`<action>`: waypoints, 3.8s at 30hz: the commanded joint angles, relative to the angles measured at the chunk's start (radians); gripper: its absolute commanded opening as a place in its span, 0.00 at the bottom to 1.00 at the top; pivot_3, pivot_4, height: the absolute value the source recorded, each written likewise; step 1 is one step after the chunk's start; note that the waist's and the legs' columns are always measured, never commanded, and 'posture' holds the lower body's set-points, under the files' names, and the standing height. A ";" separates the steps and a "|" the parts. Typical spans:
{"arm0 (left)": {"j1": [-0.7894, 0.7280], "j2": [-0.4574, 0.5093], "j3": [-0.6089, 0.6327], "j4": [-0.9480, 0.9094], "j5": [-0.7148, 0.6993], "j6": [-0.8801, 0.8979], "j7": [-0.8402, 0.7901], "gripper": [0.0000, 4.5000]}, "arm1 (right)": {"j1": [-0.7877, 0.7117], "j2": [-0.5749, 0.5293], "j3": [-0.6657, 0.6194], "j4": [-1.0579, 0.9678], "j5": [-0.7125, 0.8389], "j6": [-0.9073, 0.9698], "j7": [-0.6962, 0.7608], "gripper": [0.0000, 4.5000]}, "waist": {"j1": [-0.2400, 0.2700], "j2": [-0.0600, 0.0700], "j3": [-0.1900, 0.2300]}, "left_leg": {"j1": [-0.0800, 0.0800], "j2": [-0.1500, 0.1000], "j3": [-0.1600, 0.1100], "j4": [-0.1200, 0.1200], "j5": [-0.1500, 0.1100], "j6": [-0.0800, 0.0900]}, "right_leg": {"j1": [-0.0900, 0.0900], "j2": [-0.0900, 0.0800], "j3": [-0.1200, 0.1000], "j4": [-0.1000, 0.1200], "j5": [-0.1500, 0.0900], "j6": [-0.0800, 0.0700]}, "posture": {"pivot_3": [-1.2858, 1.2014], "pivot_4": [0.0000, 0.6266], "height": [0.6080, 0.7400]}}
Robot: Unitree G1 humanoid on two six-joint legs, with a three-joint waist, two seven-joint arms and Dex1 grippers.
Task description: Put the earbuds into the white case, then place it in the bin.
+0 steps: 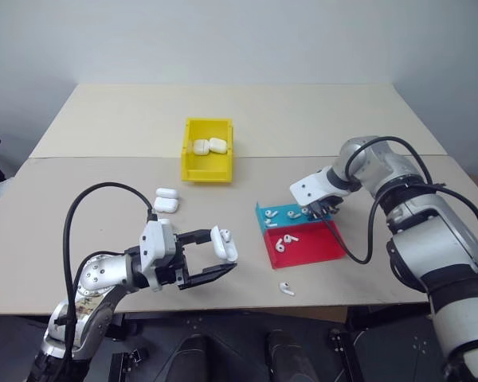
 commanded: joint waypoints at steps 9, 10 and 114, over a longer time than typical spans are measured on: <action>-0.004 0.005 -0.006 -0.036 -0.005 -0.005 0.002 0.62 | -0.029 -0.004 -0.011 0.015 -0.019 -0.049 -0.024 0.19 | 0.000 0.000 0.000 | 0.001 0.000 0.000 0.000 0.000 0.000 | 0.001 0.000 0.000 0.000 0.000 0.000 | 0.52 0.24 1.00; -0.004 0.005 -0.006 -0.036 -0.005 -0.005 0.003 0.62 | -0.029 -0.004 -0.011 0.016 -0.020 -0.051 -0.026 0.19 | 0.000 0.000 0.000 | 0.001 0.000 0.000 0.000 0.000 0.000 | 0.001 0.000 0.000 0.000 0.000 0.000 | 0.52 0.24 1.00; -0.496 -0.213 -0.074 0.148 -0.137 0.078 -0.081 0.62 | 0.891 -0.156 -0.768 -1.779 1.625 1.201 -0.594 0.42 | 0.030 -0.002 -0.001 | -0.005 0.000 -0.003 0.002 0.000 0.000 | 0.001 0.002 0.000 -0.004 0.000 0.003 | 0.52 0.24 1.00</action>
